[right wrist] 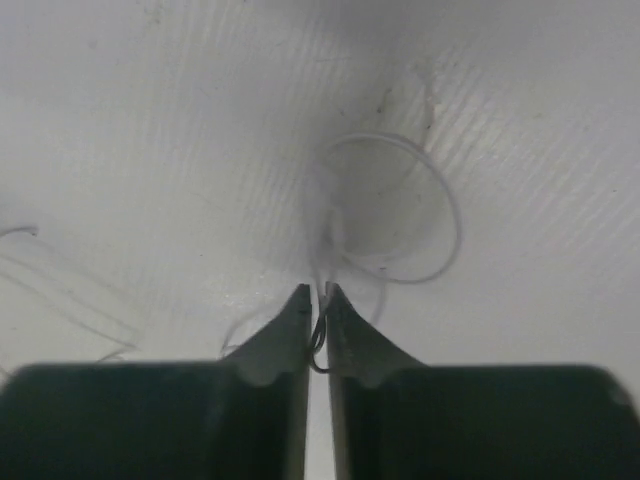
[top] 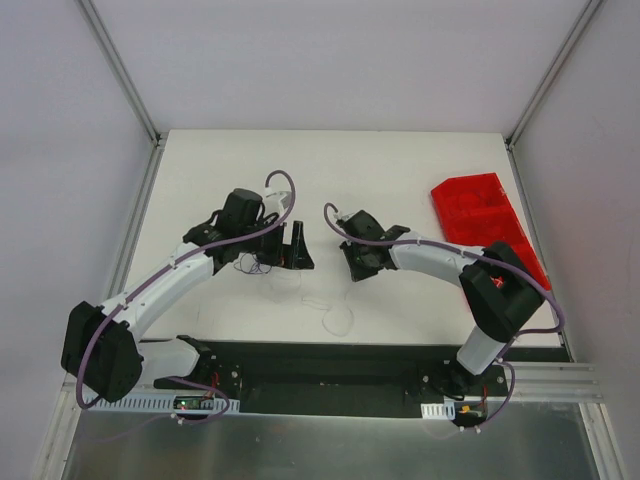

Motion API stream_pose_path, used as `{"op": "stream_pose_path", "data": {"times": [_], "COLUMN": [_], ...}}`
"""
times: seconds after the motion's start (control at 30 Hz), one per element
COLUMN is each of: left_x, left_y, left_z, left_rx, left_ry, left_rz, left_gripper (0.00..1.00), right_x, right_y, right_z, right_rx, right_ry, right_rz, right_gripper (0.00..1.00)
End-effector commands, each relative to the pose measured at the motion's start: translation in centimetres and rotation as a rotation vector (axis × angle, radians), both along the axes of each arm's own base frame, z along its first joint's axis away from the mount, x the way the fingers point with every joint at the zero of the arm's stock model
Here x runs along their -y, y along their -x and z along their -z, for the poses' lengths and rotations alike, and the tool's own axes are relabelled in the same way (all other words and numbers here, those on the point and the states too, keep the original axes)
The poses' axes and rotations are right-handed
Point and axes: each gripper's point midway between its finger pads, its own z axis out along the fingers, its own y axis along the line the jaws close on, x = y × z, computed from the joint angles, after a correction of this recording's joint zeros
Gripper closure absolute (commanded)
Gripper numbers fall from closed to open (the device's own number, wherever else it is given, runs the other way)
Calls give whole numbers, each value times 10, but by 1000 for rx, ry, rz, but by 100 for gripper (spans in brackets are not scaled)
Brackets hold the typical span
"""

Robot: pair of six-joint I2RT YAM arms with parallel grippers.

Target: Untangle the cables

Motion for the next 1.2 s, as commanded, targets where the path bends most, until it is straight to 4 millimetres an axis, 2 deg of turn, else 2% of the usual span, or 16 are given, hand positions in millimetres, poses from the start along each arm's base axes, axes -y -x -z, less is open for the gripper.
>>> {"op": "stream_pose_path", "data": {"times": [0.0, 0.07, 0.17, 0.3, 0.43, 0.53, 0.67, 0.77, 0.93, 1.03, 1.1, 1.17], "left_x": [1, 1, 6, 14, 22, 26, 24, 19, 15, 15, 16, 16], "left_y": [4, 2, -8, -26, -34, -27, -21, -18, -9, -5, -4, -2], "left_z": [-22, -33, -55, -78, -94, -99, -93, -83, -83, -88, -89, -89], "left_rx": [36, 68, 130, 186, 198, 185, 188, 185, 205, 212, 211, 209], "left_ry": [75, 84, 94, 88, 122, 155, 151, 130, 137, 150, 157, 159], "left_rz": [-42, -40, -19, 24, 60, 101, 121, 112, 120, 131, 139, 141], "left_gripper": [13, 13, 12, 12, 12, 12, 12, 12, 12, 12, 12, 12], "right_x": [26, 30, 46, 82, 138, 181, 235, 271, 316, 334, 336, 346], "right_y": [-16, -16, -19, -15, -13, -8, 1, 6, 6, 0, -5, -6], "right_z": [-10, -25, -73, -133, -194, -239, -298, -328, -350, -347, -342, -334], "right_rx": [104, 134, 232, 312, 428, 496, 599, 666, 723, 725, 720, 702], "right_ry": [105, 103, 75, 56, 62, 46, 80, 141, 280, 321, 319, 334], "right_rz": [119, 137, 187, 272, 403, 515, 644, 751, 877, 934, 940, 975], "right_gripper": [99, 100, 100, 100, 100, 100, 100, 100, 100, 100, 100, 100]}}
